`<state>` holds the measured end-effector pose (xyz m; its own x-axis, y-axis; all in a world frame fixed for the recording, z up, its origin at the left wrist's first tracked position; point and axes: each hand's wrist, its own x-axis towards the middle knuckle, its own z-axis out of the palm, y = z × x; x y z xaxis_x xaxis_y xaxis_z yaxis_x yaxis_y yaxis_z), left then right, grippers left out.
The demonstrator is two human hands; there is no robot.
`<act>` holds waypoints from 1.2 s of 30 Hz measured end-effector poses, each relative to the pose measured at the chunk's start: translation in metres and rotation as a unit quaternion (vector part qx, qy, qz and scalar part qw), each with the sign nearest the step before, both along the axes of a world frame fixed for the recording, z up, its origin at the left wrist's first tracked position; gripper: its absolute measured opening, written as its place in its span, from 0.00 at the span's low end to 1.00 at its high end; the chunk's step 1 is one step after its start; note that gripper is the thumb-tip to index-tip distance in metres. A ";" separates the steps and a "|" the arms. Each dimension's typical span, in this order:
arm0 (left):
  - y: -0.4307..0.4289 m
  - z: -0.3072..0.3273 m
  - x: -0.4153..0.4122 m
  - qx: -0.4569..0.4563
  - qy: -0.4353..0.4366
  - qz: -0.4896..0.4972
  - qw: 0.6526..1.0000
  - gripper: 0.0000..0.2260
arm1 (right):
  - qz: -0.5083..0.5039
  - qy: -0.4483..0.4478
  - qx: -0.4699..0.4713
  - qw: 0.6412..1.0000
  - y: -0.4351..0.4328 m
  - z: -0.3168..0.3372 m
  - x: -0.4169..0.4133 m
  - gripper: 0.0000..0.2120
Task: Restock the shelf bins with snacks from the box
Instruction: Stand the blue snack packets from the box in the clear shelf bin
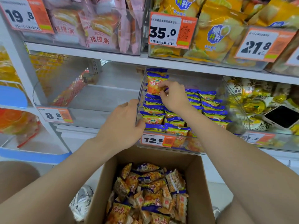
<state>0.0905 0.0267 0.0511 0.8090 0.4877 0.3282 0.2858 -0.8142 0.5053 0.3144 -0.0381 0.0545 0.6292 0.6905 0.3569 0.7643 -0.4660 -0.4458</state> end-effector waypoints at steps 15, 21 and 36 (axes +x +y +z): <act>-0.049 -0.079 -0.037 0.070 0.340 -0.077 0.935 0.04 | 0.195 -0.041 -0.273 0.941 -0.125 -0.018 -0.160 0.05; -0.035 -0.171 -0.027 0.054 0.490 -0.141 0.859 0.09 | 0.218 -0.047 -0.493 0.841 -0.127 -0.056 -0.145 0.03; -0.047 -0.185 -0.022 -0.010 0.440 -0.093 0.893 0.10 | 0.237 -0.015 -0.525 0.817 -0.120 -0.057 -0.128 0.09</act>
